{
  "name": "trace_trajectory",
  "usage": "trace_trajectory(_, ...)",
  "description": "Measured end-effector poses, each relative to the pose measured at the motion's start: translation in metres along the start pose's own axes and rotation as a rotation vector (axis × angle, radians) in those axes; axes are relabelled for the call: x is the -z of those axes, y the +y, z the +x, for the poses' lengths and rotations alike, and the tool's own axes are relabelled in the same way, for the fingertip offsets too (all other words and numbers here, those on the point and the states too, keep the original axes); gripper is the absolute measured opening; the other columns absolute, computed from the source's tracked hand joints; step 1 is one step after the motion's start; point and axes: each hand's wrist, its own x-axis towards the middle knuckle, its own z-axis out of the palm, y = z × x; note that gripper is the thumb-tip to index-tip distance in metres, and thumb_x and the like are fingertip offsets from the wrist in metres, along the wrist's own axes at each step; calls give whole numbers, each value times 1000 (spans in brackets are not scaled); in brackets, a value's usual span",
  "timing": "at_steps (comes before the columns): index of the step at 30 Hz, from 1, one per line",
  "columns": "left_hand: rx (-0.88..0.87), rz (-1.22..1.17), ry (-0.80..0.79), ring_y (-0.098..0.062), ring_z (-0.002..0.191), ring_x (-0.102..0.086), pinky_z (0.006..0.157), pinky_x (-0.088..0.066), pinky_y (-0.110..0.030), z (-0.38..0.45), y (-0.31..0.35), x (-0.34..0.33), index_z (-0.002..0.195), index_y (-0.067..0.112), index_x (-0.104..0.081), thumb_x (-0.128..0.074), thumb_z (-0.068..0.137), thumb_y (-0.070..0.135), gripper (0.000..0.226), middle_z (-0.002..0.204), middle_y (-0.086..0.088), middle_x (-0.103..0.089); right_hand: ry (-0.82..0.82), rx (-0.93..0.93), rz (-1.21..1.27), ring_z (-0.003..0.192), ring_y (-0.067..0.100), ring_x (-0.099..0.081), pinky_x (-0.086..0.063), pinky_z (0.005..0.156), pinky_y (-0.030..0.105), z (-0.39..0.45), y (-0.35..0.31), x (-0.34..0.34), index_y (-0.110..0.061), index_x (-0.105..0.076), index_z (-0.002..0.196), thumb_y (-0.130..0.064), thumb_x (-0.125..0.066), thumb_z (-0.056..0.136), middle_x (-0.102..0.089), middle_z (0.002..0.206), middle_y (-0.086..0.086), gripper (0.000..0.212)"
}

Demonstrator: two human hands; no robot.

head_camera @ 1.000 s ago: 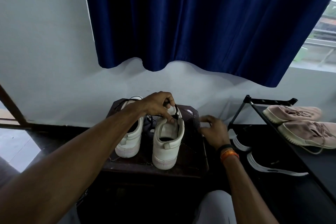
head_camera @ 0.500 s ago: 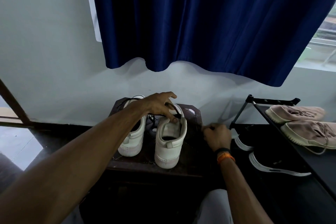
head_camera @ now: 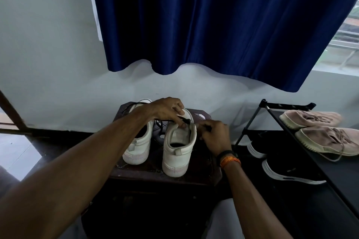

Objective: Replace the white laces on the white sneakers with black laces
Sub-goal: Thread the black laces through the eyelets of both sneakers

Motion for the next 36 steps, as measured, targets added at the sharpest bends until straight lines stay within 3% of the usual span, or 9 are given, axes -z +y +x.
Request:
trace_trajectory(5,14,11,-14,-7,112,-64,108,-47,-38,1,-2,5,116,23,-62,-88,53,31,69,111,15,-72,122,-254,-93,83,27,-71,-44,67,24,-3,20,13,-15,-79,81,-22,-70,87,-74,73,6,13)
trace_trajectory(7,8,0,-16,-8,112,-64,106,-48,-35,0,-3,6,117,21,-62,-87,57,25,64,112,14,-72,76,-298,-125,87,29,-71,-50,74,26,-4,29,17,-18,-81,84,-21,-69,85,-76,79,7,12)
trace_trajectory(11,-7,-27,-24,-12,115,-64,104,-49,-31,1,-4,5,121,15,-61,-83,74,8,53,118,7,-71,19,-170,-12,79,15,-70,-57,83,29,-6,17,16,-23,-81,96,-16,-72,81,-77,89,-5,18)
trace_trajectory(13,-6,-40,-24,-11,115,-64,104,-49,-30,0,-5,6,122,14,-61,-83,75,8,53,118,7,-71,-38,-39,50,70,10,-69,-56,75,25,-5,3,14,-28,-79,105,-18,-74,84,-77,94,-10,23)
trace_trajectory(16,-9,-59,-28,-11,114,-63,104,-49,-30,-2,-5,6,123,13,-61,-83,76,7,53,118,6,-71,-122,33,74,53,9,-69,-58,67,24,-1,-9,7,-27,-79,100,-14,-71,89,-78,81,-4,19)
trace_trajectory(23,-5,-5,-36,-9,116,-63,107,-47,-33,-1,-4,6,121,16,-61,-82,76,12,50,115,12,-72,72,-182,67,62,9,-68,-49,64,19,-4,10,8,-23,-79,78,-13,-72,85,-67,56,-9,13)
trace_trajectory(28,-2,15,-34,-7,114,-63,109,-46,-37,-1,-6,7,119,18,-62,-82,76,18,47,115,14,-72,101,-222,91,68,15,-71,-52,70,23,-4,12,0,-22,-78,78,-14,-72,84,-70,62,-7,12)
trace_trajectory(32,2,17,-29,-8,116,-63,109,-45,-36,-3,-4,6,122,17,-61,-81,78,18,48,117,13,-71,43,-135,176,53,10,-68,-56,64,23,-5,10,2,-20,-79,87,-22,-74,89,-74,74,-7,5)
trace_trajectory(36,0,41,-31,-7,115,-62,108,-45,-35,-5,-1,5,122,17,-60,-82,75,20,52,117,13,-71,87,-135,126,51,8,-62,-48,56,18,-7,19,9,-18,-76,73,-31,-79,86,-68,61,-6,18)
